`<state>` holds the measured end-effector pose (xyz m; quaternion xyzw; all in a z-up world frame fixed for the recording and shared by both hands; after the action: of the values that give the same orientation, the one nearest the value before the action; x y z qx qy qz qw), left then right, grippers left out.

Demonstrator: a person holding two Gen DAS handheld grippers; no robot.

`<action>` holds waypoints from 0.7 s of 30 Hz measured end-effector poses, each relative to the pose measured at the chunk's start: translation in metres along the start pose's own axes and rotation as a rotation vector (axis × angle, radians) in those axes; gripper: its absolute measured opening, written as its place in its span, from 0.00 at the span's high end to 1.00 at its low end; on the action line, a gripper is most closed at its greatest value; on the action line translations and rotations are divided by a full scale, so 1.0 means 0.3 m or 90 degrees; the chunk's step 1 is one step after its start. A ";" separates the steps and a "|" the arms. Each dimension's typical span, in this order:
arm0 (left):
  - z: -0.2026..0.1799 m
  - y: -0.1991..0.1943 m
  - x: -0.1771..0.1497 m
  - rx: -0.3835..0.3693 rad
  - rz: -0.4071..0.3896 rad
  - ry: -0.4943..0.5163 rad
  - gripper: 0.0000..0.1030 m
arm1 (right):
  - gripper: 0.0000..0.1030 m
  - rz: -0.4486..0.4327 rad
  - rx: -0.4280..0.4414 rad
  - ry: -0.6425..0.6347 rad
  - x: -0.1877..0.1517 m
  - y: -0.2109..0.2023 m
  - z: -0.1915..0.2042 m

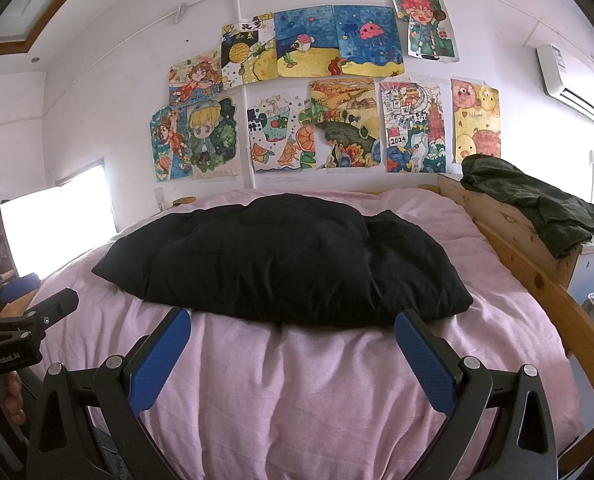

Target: Fold large clothes

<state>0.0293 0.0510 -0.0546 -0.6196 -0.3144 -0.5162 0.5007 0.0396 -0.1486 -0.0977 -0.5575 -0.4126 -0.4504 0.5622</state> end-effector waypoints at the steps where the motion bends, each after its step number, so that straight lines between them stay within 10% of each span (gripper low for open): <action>1: -0.002 0.000 0.001 0.001 0.000 0.000 0.01 | 0.00 0.000 0.000 0.000 0.000 0.000 0.000; 21: 0.015 -0.002 -0.008 0.029 0.012 -0.022 0.02 | 0.00 -0.001 0.000 0.002 0.000 -0.002 0.002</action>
<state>0.0294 0.0559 -0.0566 -0.6196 -0.3290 -0.4935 0.5141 0.0390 -0.1479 -0.0976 -0.5564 -0.4122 -0.4519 0.5625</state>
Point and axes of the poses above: each gripper's, at about its wrist camera, not at the fingertips, and y roughly the way its jaws point, z to its left, x to its top, the point moved 6 cm from there along y, roughly the way its jaws point, and after that the axes turned 12 degrees about -x, right-handed, at the moved point
